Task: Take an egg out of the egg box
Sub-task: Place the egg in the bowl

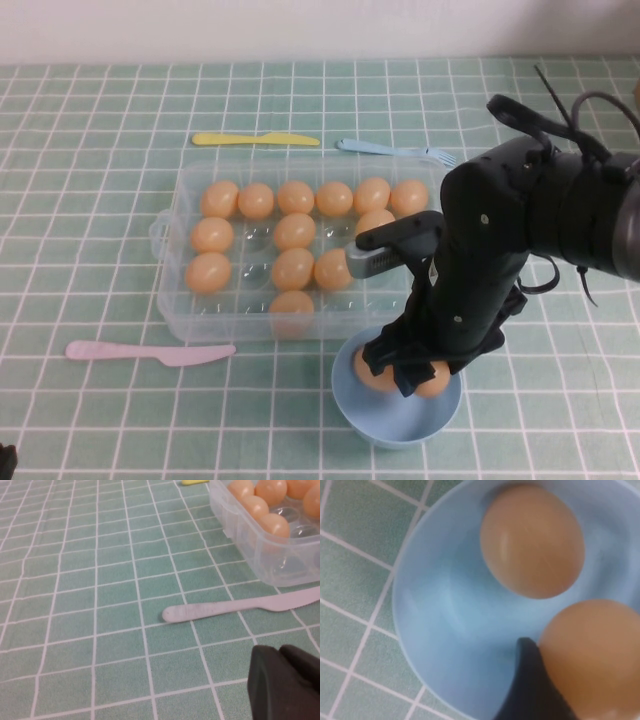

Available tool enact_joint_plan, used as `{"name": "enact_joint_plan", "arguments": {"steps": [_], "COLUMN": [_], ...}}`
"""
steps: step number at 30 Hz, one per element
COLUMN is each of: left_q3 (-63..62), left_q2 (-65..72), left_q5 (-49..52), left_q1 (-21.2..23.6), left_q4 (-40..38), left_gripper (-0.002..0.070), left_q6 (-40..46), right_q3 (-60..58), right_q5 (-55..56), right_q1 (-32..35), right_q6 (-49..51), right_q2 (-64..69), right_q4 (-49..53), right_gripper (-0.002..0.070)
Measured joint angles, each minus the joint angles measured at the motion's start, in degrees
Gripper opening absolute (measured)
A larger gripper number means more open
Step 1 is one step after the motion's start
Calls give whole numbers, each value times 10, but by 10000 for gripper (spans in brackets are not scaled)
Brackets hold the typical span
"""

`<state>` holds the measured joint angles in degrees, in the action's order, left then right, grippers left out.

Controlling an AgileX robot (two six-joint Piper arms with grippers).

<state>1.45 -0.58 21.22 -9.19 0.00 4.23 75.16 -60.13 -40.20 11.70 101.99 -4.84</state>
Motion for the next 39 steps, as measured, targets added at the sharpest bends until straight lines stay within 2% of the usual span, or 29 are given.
{"name": "enact_joint_plan", "arguments": {"steps": [17, 24, 31, 36, 37, 39], "left_q3": [0, 0, 0, 0, 0, 0], "left_q2": [0, 0, 0, 0, 0, 0], "left_q5": [0, 0, 0, 0, 0, 0], "left_q1": [0, 0, 0, 0, 0, 0], "left_q4": [0, 0, 0, 0, 0, 0], "left_gripper": [-5, -5, -5, -5, -5, -5], "left_q6": [0, 0, 0, 0, 0, 0], "right_q3": [0, 0, 0, 0, 0, 0], "right_q5": [-2, -2, -9, -32, -49, -74], "right_q1": [0, 0, -1, -13, -16, -17], "right_q6": [3, 3, 10, 14, 14, 14], "right_q2": [9, 9, 2, -59, -79, -106], "right_q4": [7, 9, 10, 8, -1, -11], "right_gripper": [419, 503, 513, 428, 360, 266]}}
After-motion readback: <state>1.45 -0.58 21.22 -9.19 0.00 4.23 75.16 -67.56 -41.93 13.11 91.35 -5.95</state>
